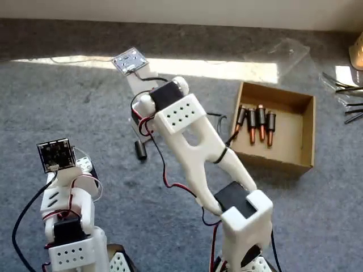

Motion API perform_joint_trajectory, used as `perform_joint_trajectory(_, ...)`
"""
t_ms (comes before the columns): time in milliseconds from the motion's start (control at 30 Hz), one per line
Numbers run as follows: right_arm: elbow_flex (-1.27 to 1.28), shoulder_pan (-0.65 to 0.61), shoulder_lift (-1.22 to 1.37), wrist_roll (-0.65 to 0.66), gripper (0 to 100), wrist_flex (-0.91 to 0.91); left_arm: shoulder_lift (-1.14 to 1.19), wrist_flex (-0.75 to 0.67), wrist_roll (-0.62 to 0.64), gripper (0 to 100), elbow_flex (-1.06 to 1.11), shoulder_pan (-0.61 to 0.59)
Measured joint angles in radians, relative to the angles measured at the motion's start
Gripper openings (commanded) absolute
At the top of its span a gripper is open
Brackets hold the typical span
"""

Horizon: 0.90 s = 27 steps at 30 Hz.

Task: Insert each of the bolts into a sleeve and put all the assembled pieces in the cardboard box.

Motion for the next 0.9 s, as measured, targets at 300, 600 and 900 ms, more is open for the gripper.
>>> perform_joint_trajectory(300, -0.187, -0.015, 0.304, -0.072, 3.2, 0.012, 0.0, 0.0, 0.0, 2, 0.0, -0.002)
perform_joint_trajectory(600, -0.331, -0.037, 0.443, -0.083, 3.2, 0.012, 0.0, 0.0, 0.0, 2, 0.0, -0.002)
perform_joint_trajectory(900, -0.339, -0.054, 0.443, -0.083, 3.2, 0.012, 0.0, 0.0, 0.0, 2, 0.0, -0.002)
